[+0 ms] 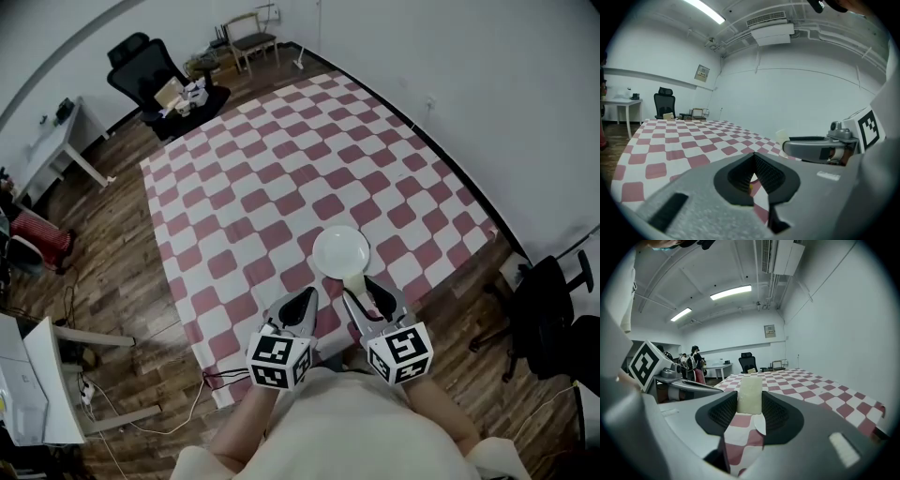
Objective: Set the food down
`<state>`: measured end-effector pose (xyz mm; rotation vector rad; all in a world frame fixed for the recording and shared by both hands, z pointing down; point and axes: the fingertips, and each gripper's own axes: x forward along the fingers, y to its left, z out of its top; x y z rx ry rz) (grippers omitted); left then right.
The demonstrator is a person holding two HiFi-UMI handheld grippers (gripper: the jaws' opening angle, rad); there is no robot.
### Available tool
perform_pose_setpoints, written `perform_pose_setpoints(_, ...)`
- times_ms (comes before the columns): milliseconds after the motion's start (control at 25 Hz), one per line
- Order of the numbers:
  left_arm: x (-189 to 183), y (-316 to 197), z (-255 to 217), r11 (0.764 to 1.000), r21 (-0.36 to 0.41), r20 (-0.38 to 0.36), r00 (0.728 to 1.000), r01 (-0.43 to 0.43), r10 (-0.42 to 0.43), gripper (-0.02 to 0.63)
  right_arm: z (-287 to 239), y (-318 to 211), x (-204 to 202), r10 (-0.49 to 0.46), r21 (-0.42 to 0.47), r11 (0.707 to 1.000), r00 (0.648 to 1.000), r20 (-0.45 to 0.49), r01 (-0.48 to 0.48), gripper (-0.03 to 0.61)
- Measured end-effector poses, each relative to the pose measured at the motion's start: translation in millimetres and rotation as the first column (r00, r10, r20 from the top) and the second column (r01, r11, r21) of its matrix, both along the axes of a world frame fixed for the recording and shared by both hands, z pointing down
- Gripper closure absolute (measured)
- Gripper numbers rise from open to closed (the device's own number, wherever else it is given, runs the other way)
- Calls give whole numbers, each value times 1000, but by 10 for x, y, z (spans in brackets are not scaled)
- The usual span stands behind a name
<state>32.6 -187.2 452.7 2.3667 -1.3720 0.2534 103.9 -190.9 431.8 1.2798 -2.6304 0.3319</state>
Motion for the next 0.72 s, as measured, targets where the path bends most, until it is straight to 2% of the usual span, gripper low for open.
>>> perform_pose_setpoints(280, -30, -334, 74, 1000, -19, -10, 1000, 10, -10, 614, 132, -332, 43, 18, -35, 999, 999, -29, -19, 411)
perform_pose_setpoints(720, -100, -702, 338, 997, -70, -22, 999, 24, -26, 614, 543, -689, 33, 11, -137, 990, 996, -89, -23, 411)
